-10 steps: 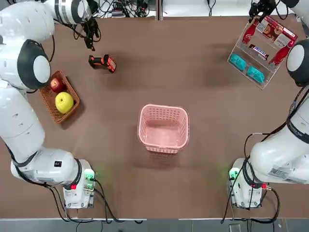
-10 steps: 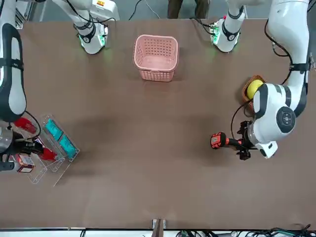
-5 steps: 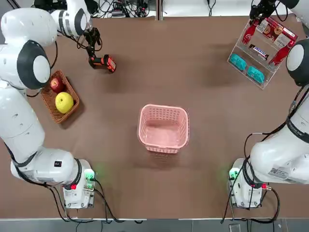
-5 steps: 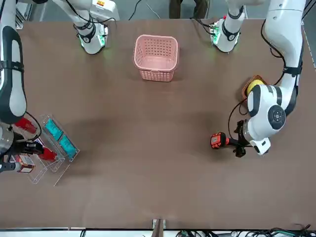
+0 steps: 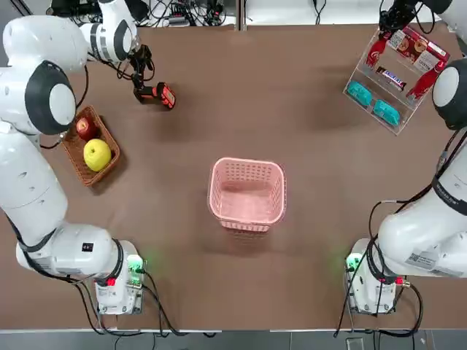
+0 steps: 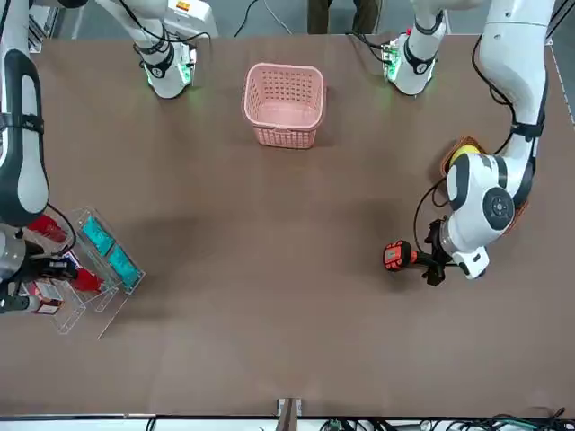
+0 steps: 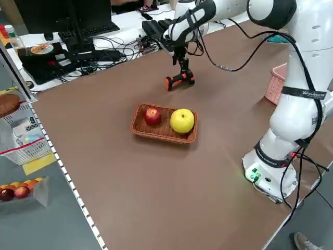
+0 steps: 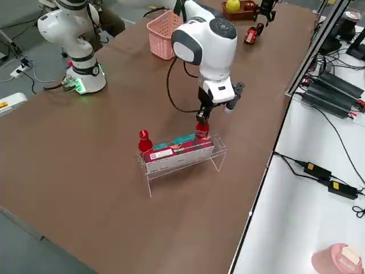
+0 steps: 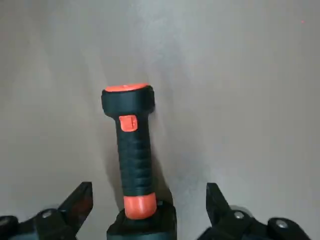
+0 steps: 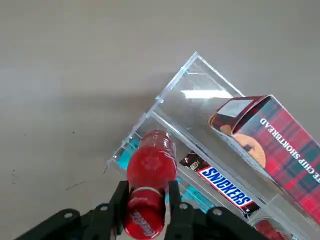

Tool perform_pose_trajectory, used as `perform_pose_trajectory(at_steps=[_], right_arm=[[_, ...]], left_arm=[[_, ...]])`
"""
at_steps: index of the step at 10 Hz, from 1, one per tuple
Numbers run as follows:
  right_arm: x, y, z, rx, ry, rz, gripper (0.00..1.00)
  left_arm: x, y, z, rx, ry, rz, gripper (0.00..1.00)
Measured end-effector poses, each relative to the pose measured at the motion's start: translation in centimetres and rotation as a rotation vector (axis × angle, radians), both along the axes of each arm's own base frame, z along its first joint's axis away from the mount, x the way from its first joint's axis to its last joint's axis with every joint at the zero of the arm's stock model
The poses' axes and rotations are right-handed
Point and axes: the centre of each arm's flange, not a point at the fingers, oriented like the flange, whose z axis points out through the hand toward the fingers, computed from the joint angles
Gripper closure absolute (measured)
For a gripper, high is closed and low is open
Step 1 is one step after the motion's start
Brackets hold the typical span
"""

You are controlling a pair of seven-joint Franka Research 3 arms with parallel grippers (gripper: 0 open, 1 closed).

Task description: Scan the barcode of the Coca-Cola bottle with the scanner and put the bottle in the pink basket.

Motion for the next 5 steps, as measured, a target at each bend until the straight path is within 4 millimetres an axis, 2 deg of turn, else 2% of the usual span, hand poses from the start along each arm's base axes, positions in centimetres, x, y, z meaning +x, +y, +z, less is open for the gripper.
perform_pose_trajectory(at_steps=[5], right_arm=[[0.04,0.04,-0.06,0.0,0.0,0.001,0.67]], left_arm=[[-0.34,0.16,-0.74,-0.001,-0.011,-0.013,0.0]])
